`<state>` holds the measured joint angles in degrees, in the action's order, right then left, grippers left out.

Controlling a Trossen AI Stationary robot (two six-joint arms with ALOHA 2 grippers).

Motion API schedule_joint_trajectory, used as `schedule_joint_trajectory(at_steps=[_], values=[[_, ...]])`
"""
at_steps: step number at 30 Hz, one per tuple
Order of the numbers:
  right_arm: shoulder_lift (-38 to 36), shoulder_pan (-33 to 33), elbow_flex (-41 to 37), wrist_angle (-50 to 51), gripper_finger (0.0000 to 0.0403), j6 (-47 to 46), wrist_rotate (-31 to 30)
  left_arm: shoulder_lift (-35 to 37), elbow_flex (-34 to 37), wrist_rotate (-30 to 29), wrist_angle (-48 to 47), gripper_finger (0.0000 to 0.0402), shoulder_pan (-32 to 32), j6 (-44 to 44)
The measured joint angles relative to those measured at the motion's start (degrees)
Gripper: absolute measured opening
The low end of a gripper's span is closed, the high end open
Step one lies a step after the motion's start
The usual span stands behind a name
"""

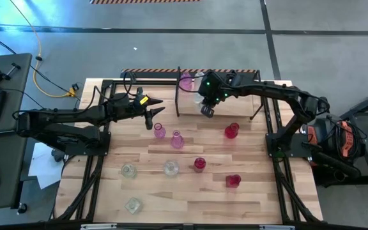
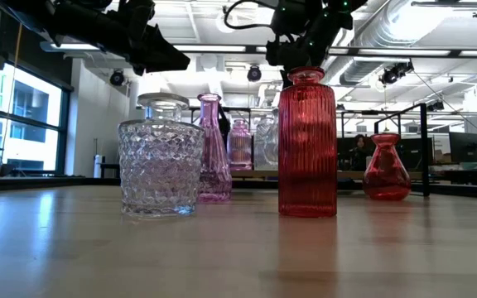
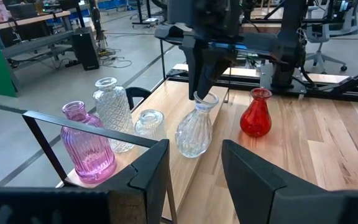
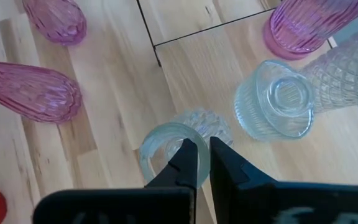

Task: Sort vases onto shelf
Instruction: Align the transparent vase with the other transparent vase on the shelf

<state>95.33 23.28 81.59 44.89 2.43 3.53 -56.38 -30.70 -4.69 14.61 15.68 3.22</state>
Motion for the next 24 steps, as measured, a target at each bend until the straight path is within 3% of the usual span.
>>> schedule_joint_trajectory(at_steps=[24], values=[[3.2, 3.4, 0.2, -3.5, 0.0000, 0.6, 7.0, 0.0, 0.0, 0.0, 0.0, 0.0140, 0.0, 0.0]])
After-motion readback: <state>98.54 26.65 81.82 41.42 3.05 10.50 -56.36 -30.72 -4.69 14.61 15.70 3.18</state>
